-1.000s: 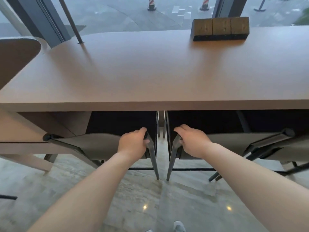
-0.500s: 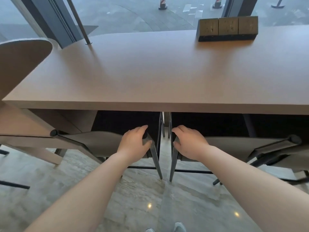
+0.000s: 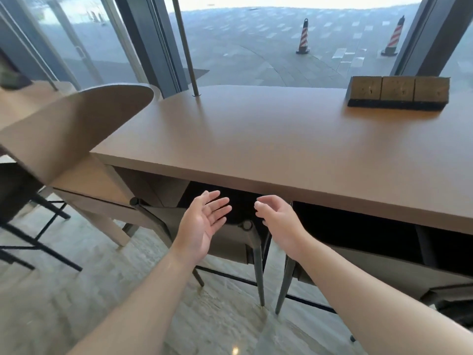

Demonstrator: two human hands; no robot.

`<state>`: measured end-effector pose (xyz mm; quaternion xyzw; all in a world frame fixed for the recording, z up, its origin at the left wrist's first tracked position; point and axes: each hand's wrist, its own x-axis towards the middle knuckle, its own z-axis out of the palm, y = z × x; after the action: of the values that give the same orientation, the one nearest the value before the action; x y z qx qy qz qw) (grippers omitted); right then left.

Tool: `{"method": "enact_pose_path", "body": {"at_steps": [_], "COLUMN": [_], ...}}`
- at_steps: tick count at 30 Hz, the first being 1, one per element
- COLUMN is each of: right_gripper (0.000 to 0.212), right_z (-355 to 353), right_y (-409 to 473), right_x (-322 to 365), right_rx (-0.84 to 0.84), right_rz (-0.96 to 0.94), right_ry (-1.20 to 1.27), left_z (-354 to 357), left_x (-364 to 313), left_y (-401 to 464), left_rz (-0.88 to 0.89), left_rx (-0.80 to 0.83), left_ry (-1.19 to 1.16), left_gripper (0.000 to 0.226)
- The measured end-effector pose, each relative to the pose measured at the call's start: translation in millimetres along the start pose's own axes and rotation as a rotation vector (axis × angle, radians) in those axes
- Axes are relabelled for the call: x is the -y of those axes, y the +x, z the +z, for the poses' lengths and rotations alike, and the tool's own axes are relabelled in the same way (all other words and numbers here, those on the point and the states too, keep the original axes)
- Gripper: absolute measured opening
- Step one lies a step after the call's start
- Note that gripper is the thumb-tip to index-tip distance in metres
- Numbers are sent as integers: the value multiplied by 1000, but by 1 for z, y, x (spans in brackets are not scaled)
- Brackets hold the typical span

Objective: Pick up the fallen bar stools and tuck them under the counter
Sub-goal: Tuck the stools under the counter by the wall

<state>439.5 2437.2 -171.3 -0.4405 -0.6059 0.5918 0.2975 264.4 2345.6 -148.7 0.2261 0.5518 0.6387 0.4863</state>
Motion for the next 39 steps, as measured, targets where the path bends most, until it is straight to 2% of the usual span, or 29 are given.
{"method": "enact_pose_path", "body": {"at_steps": [3,7,18,28,36,39], "right_gripper": [15,18,19,17,15,24], "right_z": [23,68,244,457,599,643], "right_y": [7,15,13,2,-2,3], "right_x": [22,50,106,144,160,168], "right_rx": [48,148,342,457,589,634], "right_rz": [60,75,70,68,80,85], "right_ry": [214,290,274,319,305,308], "left_z": [-24,-64,-231,-420,-552,-592], "left_x": [-17,-45,-110,-182,-210,-218], "left_y": [-11,-24,-64,-100,-135,-142], "left_rz": [36,103,230,304,360,381], "left_rx": [-48,-146,-332,-438,-562,-619], "left_ry": [-58,-94,-229,-256,-313,-337], "left_gripper": [44,47,47,42,40,40]}}
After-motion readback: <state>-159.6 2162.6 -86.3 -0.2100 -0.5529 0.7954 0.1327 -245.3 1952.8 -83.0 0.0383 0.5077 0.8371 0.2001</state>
